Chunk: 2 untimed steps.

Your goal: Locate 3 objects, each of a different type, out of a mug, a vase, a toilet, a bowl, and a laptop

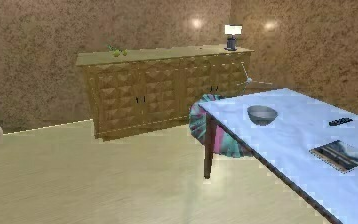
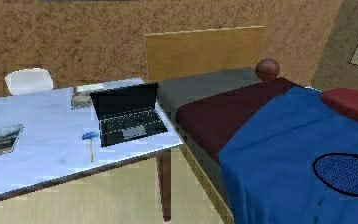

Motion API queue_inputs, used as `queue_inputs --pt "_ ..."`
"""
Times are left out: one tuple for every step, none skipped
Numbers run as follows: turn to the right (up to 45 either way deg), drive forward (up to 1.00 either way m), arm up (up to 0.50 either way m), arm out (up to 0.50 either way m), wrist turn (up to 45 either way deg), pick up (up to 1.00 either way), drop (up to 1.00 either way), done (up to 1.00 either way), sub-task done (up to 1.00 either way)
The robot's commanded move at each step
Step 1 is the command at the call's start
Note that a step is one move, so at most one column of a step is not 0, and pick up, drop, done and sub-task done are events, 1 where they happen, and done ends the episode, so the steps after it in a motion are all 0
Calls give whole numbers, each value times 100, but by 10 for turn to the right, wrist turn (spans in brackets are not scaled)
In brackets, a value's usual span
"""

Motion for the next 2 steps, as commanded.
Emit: queue_inputs --pt "0 30 0 0 0 0 0 0 0" --pt "300 0 0 0 0 0 0 0 0"
